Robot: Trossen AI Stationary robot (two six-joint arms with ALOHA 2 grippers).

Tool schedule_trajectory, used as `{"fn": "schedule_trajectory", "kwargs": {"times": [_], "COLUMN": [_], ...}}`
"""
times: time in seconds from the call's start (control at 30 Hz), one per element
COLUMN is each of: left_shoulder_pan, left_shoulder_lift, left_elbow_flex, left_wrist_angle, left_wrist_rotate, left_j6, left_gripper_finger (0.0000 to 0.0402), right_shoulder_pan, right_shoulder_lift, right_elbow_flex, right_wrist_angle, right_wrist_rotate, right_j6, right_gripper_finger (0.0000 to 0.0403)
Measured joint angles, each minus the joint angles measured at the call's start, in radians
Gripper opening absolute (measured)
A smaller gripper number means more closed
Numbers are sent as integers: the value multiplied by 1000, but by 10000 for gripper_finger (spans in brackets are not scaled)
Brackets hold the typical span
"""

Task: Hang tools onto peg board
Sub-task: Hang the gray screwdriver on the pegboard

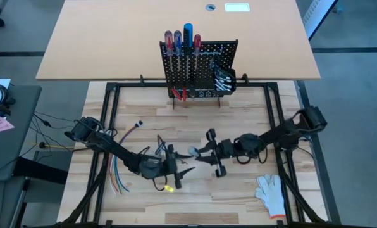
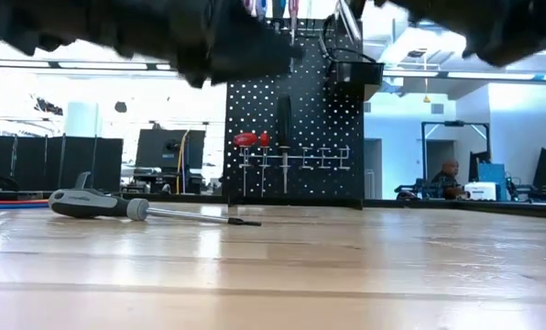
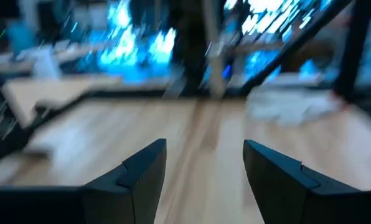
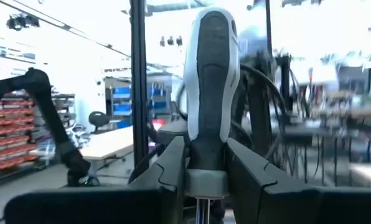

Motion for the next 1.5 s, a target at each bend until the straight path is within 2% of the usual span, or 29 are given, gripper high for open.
{"fn": "schedule_trajectory", "kwargs": {"times": [0.1,0.23,0.4,0.67,0.8,1.0,1.1,1.2,1.3,1.4,1.5], "left_shoulder_pan": [8,16,16,16,9,-6,-15,-22,-21,-3,23], "left_shoulder_lift": [0,0,0,0,0,0,0,-20,-71,-132,-169], "left_elbow_flex": [1,26,84,114,114,114,114,114,114,114,114], "left_wrist_angle": [150,223,223,217,186,163,142,39,-170,-391,-534], "left_wrist_rotate": [96,189,207,246,228,176,133,67,35,12,7], "left_j6": [87,157,187,171,171,199,209,190,98,-33,-133], "left_gripper_finger": [207,207,207,200,153,30,12,10,6,5,5], "right_shoulder_pan": [38,74,89,88,88,95,95,90,80,71,72], "right_shoulder_lift": [0,1,1,1,1,1,1,1,-25,-99,-181], "right_elbow_flex": [63,123,156,159,159,160,161,160,160,160,160], "right_wrist_angle": [-40,-112,-190,-215,-238,-293,-317,-363,-451,-608,-747], "right_wrist_rotate": [20,20,24,27,29,70,71,72,85,142,211], "right_j6": [-73,-148,-186,-185,-184,-187,-184,-188,-214,-214,-189], "right_gripper_finger": [82,82,82,82,82,82,84,121,177,226,252]}}
